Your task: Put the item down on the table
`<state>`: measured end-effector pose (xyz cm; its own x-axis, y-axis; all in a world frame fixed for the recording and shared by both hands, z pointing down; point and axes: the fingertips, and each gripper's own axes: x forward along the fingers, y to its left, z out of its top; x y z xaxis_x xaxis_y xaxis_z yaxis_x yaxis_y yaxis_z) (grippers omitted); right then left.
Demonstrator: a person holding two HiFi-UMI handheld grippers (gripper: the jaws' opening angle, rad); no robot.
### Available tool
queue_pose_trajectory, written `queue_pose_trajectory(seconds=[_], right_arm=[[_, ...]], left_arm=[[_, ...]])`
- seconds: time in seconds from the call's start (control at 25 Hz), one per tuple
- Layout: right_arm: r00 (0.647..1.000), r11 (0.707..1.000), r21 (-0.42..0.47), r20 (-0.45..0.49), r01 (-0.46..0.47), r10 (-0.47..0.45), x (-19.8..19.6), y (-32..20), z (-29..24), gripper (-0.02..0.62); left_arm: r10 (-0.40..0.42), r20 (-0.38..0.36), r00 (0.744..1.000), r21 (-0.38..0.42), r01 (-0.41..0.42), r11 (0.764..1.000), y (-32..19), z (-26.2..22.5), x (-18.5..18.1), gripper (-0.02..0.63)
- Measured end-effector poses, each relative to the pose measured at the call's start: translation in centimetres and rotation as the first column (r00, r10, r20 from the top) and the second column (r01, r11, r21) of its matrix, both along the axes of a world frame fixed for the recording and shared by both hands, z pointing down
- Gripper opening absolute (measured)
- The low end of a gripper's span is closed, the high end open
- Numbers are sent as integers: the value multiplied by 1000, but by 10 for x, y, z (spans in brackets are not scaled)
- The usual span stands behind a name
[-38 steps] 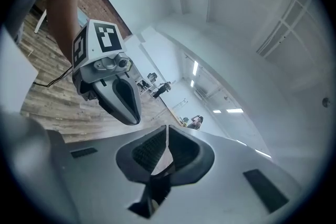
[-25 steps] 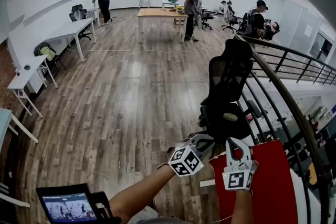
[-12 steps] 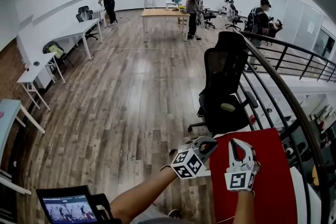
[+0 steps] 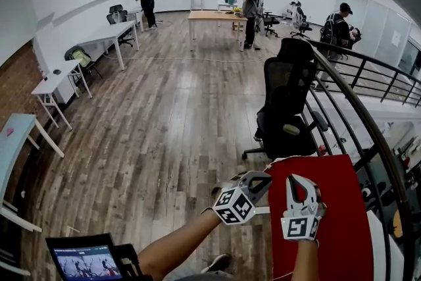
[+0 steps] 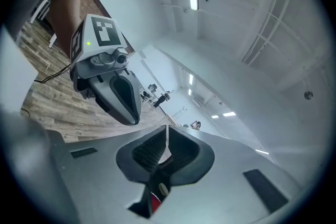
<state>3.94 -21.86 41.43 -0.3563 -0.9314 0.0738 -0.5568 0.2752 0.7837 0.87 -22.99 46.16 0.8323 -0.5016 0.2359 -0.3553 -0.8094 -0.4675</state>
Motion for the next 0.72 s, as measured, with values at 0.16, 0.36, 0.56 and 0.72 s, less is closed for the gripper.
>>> queue_pose_trajectory(seconds=[0.16,0.36,0.56,0.72], right_arm=[[1000,1000,6,0,12,-12,-19,57,4,6],[1000,1000,0,12,0,0,-44,144,6,6],[1000,1000,-8,-3,10,-10,-58,247,8,6],[1000,1000,19,-12,5,-5,-49,310,-9,6]], left_arm=[[-17,-1,1000,-11,17,1000,59,5,-25,3],[-42,9,999,-25,42,999,146,19,-58,3],[-39,3,999,-21,39,999,240,11,-66,3],[-20,2,1000,4,20,1000,305,-6,-54,3]])
